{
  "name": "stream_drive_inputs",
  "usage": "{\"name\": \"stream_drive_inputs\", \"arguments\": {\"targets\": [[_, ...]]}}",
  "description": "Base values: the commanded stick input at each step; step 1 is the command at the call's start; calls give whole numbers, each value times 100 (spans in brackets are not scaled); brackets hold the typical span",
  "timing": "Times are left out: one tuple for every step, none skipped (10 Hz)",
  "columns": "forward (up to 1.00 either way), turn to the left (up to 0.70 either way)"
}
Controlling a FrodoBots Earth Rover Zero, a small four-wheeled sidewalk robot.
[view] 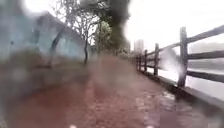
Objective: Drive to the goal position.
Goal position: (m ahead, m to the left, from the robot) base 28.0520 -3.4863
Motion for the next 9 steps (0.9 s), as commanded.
{"name": "stream_drive_inputs", "arguments": {"targets": [[100, 0], [100, -6], [100, -36], [100, -39], [100, -40], [100, -3], [100, 0], [100, 0], [100, 0]]}}
